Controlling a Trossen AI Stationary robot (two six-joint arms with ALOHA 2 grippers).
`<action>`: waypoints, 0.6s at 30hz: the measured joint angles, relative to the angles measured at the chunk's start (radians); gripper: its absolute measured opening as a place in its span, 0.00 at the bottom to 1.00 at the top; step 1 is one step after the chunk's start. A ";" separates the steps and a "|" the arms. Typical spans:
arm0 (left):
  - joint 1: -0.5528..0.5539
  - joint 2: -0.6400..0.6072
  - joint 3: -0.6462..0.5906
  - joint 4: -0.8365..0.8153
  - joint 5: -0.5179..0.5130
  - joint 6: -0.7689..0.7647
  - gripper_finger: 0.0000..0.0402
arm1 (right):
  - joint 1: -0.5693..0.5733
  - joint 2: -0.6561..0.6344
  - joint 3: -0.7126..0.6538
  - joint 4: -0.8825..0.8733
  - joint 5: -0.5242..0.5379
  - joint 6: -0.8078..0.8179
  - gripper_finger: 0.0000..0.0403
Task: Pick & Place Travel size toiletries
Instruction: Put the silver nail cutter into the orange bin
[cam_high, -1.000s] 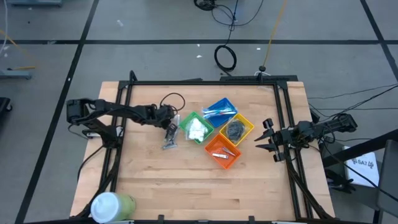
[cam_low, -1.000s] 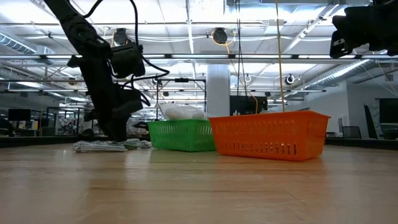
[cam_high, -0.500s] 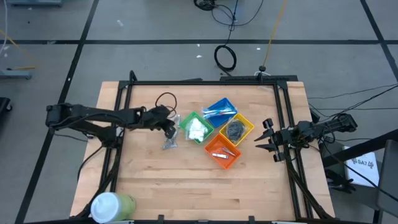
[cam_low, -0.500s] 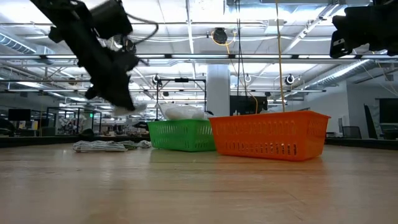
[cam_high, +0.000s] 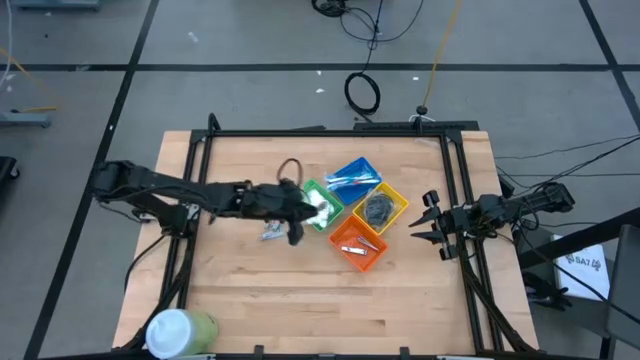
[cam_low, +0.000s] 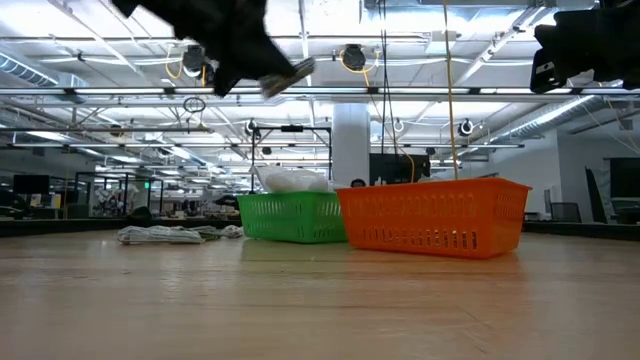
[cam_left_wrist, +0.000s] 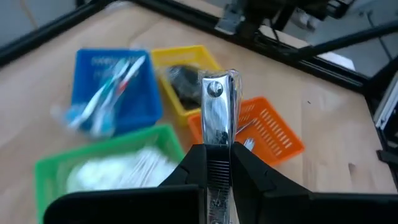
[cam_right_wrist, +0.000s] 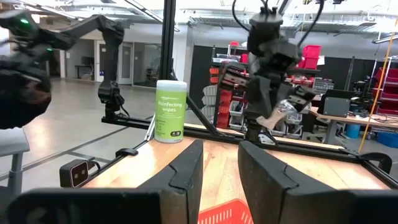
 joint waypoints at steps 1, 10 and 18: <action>-0.006 0.034 0.039 -0.007 0.000 0.024 0.07 | 0.000 0.000 0.000 0.000 0.000 0.000 0.23; -0.021 0.370 0.357 -0.049 0.089 0.176 0.07 | 0.000 0.000 0.000 -0.001 0.000 0.000 0.23; -0.025 0.614 0.504 -0.050 0.174 0.166 0.09 | 0.000 0.000 0.000 -0.001 0.000 0.000 0.23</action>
